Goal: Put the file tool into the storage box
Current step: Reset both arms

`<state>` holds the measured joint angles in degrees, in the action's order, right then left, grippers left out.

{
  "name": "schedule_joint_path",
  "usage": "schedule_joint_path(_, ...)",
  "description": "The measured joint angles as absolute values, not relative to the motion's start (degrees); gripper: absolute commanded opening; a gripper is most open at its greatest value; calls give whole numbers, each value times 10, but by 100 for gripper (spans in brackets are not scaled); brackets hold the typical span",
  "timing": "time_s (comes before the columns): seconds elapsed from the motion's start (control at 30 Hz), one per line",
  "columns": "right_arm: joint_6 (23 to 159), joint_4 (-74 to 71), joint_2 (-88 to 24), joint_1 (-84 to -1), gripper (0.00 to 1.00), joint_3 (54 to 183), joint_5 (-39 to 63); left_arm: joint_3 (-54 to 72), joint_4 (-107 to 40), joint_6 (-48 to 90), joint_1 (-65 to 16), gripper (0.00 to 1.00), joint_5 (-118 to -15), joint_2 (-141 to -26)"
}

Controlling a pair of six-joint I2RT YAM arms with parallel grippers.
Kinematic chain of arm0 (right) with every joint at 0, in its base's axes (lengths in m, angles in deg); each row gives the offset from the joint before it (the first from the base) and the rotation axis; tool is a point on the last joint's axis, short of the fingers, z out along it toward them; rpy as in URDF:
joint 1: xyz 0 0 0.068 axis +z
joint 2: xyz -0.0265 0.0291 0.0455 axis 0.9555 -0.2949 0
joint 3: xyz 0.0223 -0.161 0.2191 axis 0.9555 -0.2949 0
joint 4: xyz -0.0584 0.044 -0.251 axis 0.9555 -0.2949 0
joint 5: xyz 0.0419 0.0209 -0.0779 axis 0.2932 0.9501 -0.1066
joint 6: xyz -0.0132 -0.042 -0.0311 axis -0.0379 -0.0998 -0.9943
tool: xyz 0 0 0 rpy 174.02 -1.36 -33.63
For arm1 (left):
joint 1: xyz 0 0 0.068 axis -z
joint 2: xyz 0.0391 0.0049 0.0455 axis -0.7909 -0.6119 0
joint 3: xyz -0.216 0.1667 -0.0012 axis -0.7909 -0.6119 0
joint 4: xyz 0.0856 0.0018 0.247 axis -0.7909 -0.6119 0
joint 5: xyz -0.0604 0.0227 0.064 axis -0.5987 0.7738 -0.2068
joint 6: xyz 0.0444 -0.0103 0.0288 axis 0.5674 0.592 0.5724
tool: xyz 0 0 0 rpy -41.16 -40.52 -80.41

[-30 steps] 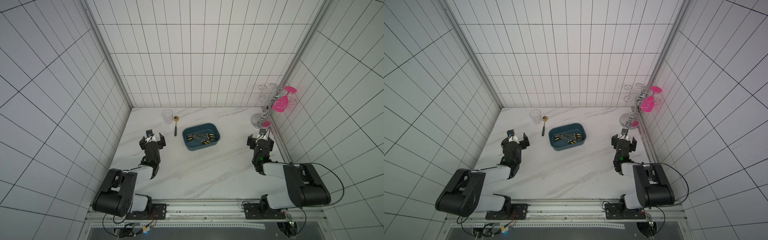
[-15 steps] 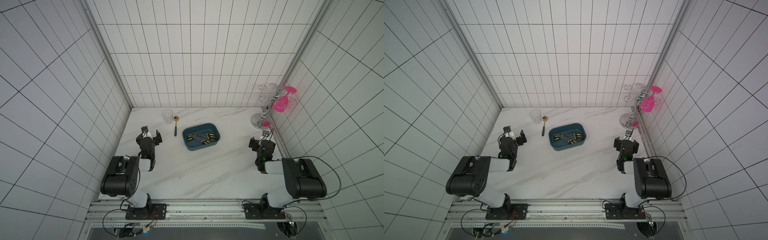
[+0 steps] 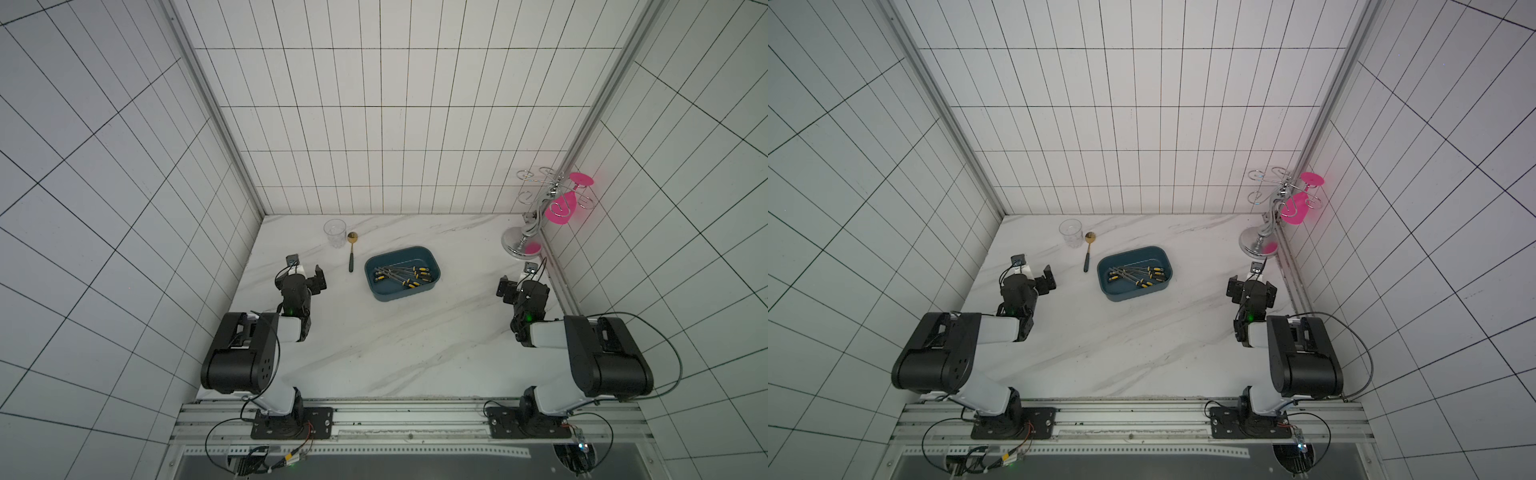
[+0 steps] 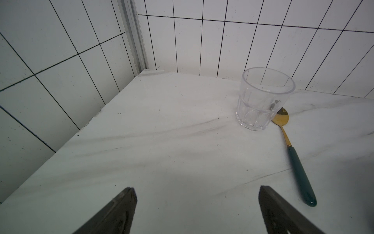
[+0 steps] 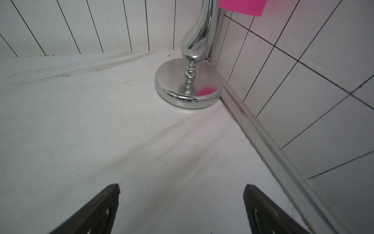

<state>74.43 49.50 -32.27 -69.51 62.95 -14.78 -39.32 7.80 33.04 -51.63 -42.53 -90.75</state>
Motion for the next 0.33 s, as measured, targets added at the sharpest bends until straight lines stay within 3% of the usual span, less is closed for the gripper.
schedule_joint_path(0.33, 744, 493, -323, -695, 99, 629, -147, -393, 78, 330, -516, 98, -426, -908)
